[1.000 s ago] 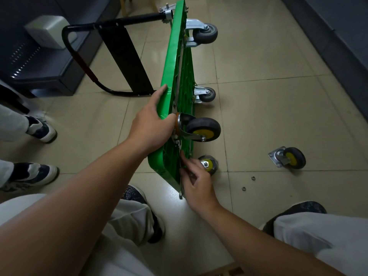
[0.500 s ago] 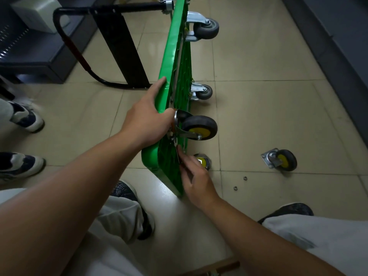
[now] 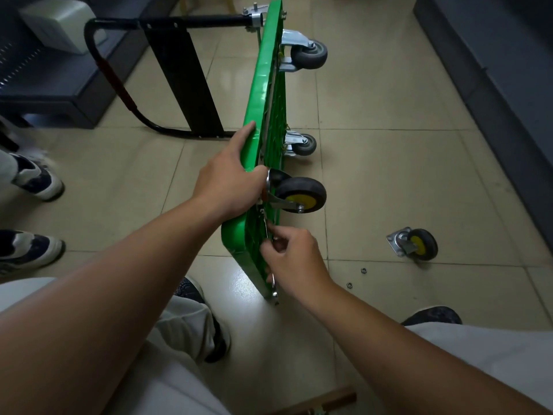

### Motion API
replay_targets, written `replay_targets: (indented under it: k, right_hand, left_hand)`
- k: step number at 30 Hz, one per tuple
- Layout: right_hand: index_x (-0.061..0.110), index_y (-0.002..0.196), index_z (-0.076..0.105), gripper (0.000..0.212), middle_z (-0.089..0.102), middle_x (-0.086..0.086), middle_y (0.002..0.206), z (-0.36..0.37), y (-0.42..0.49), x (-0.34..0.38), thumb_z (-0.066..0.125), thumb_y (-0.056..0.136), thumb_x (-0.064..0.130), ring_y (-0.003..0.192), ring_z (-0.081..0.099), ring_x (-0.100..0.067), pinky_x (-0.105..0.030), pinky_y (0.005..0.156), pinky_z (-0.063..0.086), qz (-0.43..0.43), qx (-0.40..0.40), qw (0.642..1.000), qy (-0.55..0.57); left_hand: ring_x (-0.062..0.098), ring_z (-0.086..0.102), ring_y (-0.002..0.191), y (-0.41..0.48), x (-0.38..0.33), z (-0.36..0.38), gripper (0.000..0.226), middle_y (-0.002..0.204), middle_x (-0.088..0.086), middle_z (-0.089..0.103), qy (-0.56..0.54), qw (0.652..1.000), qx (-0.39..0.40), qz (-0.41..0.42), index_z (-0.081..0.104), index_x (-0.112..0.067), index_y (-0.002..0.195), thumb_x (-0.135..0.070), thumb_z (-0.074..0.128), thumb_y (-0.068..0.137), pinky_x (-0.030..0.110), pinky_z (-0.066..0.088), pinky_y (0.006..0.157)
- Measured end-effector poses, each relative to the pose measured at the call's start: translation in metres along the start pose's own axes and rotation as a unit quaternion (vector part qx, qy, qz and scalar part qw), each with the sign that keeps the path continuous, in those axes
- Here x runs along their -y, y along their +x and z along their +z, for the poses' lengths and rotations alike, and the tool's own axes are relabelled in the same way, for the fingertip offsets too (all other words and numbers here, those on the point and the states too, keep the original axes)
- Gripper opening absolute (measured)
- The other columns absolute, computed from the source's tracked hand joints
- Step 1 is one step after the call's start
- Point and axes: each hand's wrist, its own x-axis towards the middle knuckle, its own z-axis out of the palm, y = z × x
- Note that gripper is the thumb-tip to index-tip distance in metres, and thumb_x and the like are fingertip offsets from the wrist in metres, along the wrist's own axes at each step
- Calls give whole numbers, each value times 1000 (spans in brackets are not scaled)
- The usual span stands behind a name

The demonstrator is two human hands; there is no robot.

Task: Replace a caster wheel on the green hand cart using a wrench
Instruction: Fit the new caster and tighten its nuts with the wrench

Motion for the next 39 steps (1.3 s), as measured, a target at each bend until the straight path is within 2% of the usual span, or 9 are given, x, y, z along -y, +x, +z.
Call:
replay_targets:
  k: [3, 7, 10, 14, 17, 19, 27, 33, 39]
  right_hand:
    - [1, 83, 69, 21, 59, -9, 49, 0, 3, 25, 53, 94, 7, 38, 57, -20, -25, 47, 46, 55, 9, 997, 60]
    - [-13, 86, 65, 21, 57, -16, 57, -1, 0, 39, 55, 93, 4, 37, 52, -18, -25, 43, 44, 107, -5, 982, 153]
    - [6, 86, 69, 13, 59, -12, 57, 0, -17, 29, 58, 93, 5, 37, 49, -18, -23, 39, 41, 104, 12, 981, 163]
    - [22, 131, 62, 33, 62, 4, 58, 7, -26, -5, 57, 100, 13, 47, 56, -14, -28, 44, 48, 44, -30, 991, 126]
    - [17, 136, 61, 37, 72, 12, 92, 4, -13, -35, 57, 100, 9, 85, 68, -7, -30, 78, 60, -42, -96, 992, 77]
    - [13, 136, 62, 38, 71, 4, 113, 2, -2, -44, 56, 100, 4, 110, 65, -9, -31, 98, 53, -101, -114, 988, 28]
    - [7, 136, 60, 43, 68, 2, 110, 10, 12, -56, 57, 95, -8, 108, 57, 9, -7, 96, 40, -155, -102, 983, 6]
    - [18, 139, 56, 46, 61, 31, 124, 18, 12, -64, 59, 97, 1, 125, 54, 5, -14, 106, 40, -101, -26, 992, 66]
    - [15, 140, 57, 41, 66, 10, 129, 13, 10, -52, 56, 100, 7, 124, 59, -5, -27, 107, 46, -79, -28, 993, 78]
  left_hand:
    - [23, 62, 94, 0, -1, 0, 75, 115, -7, 54, 1, 1000, 0, 0, 26, -53, 153, -30, 58, 89, 36, 52, 85]
    - [20, 60, 92, 0, 0, -2, 74, 113, -7, 55, -3, 1000, 2, -2, 27, -53, 153, -29, 59, 90, 31, 45, 79]
    - [21, 63, 93, 0, 0, 0, 75, 114, -7, 57, -9, 1000, 5, -1, 27, -54, 153, -30, 59, 90, 34, 51, 84]
    - [27, 64, 98, 0, -3, 2, 78, 124, 0, 62, -3, 1000, 6, 1, 26, -54, 153, -29, 59, 88, 43, 54, 94]
    - [26, 64, 100, 1, -4, 1, 78, 126, -1, 62, 1, 1000, 3, 3, 26, -54, 154, -29, 60, 87, 42, 53, 95]
    - [25, 64, 97, 1, -3, 1, 78, 123, -3, 61, -1, 1000, 5, 3, 26, -54, 153, -30, 59, 87, 43, 54, 93]
    - [25, 66, 89, 1, -2, 1, 78, 119, -4, 62, 1, 1000, 7, 2, 25, -57, 152, -31, 58, 86, 44, 57, 86]
    - [24, 64, 91, 1, -4, 1, 77, 115, -5, 62, 6, 1000, -1, -3, 27, -55, 152, -29, 58, 87, 40, 55, 87]
    - [25, 64, 93, 1, -5, 1, 76, 113, -6, 57, 8, 1000, -4, -3, 27, -56, 152, -29, 58, 87, 41, 55, 89]
